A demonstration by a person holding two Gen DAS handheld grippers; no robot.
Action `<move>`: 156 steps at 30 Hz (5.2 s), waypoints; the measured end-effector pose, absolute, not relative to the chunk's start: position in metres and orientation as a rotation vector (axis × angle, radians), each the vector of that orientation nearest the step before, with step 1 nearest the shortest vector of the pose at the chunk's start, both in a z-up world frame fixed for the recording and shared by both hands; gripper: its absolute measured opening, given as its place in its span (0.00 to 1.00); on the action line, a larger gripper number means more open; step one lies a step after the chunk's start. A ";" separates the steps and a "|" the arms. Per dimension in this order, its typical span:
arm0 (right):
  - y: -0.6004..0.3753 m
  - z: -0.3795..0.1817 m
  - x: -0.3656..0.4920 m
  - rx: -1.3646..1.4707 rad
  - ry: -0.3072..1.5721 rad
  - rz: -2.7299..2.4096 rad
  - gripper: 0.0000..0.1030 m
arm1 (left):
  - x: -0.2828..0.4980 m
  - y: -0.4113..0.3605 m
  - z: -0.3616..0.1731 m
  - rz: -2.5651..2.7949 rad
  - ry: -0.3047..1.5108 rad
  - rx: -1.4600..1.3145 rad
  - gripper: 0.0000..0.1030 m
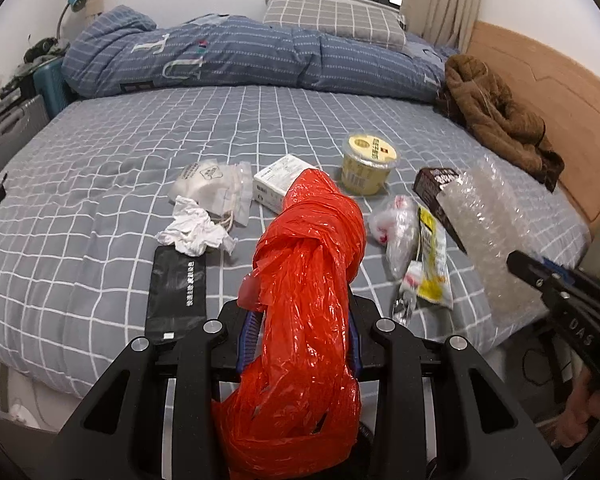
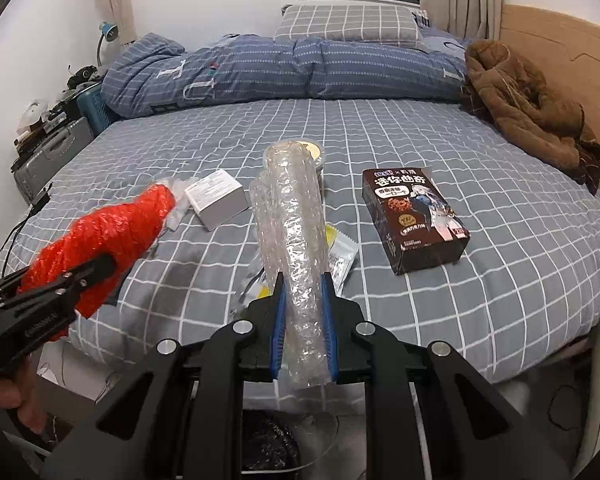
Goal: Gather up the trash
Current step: 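Carry the red bag and bubble-wrap tube down toward the floor trash bin, then open the right tool over the bin while the left tool releases the red bag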
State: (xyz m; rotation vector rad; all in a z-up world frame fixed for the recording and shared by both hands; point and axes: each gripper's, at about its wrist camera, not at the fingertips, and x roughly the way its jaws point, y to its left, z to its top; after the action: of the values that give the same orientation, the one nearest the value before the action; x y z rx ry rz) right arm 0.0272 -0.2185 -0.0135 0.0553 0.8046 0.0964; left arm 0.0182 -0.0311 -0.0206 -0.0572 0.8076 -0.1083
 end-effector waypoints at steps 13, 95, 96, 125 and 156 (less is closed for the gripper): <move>-0.206 0.013 -0.004 0.041 0.786 0.112 0.15 | -0.015 -0.016 0.005 -0.081 0.790 -0.071 0.33; -0.124 -0.199 -0.100 -0.006 1.268 0.219 0.15 | -0.131 0.052 -0.182 0.035 1.144 -0.140 0.33; -0.120 -0.205 -0.098 -0.008 1.284 0.226 0.15 | -0.130 0.056 -0.187 0.046 1.155 -0.142 0.33; -0.195 -0.158 -0.100 -0.004 1.120 0.033 0.86 | -0.113 -0.003 -0.208 -0.041 1.195 -0.100 0.33; -0.201 -0.109 -0.093 0.031 0.988 0.001 0.86 | -0.126 0.001 -0.138 0.042 1.017 -0.062 0.94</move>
State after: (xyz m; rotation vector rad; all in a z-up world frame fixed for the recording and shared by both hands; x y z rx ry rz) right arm -0.0932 -0.2010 -0.1087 0.0313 0.9884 0.0010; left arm -0.1264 0.0010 -0.1377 -0.0622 1.0166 0.0422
